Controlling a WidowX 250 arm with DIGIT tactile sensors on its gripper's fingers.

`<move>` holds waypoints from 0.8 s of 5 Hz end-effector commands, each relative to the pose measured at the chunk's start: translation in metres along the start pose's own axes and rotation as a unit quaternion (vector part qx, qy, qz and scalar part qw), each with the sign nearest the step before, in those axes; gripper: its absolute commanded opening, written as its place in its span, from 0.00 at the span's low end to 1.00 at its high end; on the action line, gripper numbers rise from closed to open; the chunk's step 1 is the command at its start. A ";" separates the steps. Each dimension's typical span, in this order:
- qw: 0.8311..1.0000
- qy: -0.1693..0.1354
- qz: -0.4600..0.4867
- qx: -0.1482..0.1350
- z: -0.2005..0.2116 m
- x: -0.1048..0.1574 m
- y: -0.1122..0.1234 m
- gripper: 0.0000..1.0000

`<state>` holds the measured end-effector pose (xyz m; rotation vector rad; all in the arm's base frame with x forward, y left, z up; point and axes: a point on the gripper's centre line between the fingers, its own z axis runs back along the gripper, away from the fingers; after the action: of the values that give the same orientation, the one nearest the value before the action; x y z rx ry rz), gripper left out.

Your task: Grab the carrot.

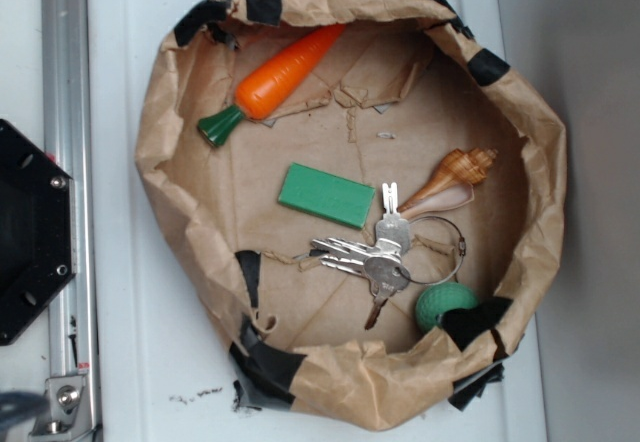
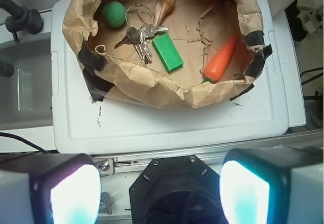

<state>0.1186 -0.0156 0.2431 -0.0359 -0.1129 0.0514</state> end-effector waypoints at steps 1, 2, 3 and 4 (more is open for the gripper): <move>1.000 0.000 0.000 0.000 0.000 0.000 0.000 1.00; 1.000 0.008 0.001 -0.018 -0.047 0.038 0.001 1.00; 0.999 -0.003 0.054 0.005 -0.077 0.065 0.011 1.00; 0.993 -0.013 0.114 0.026 -0.098 0.090 0.025 1.00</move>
<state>0.2140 0.0023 0.1440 0.0124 -0.0918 0.2563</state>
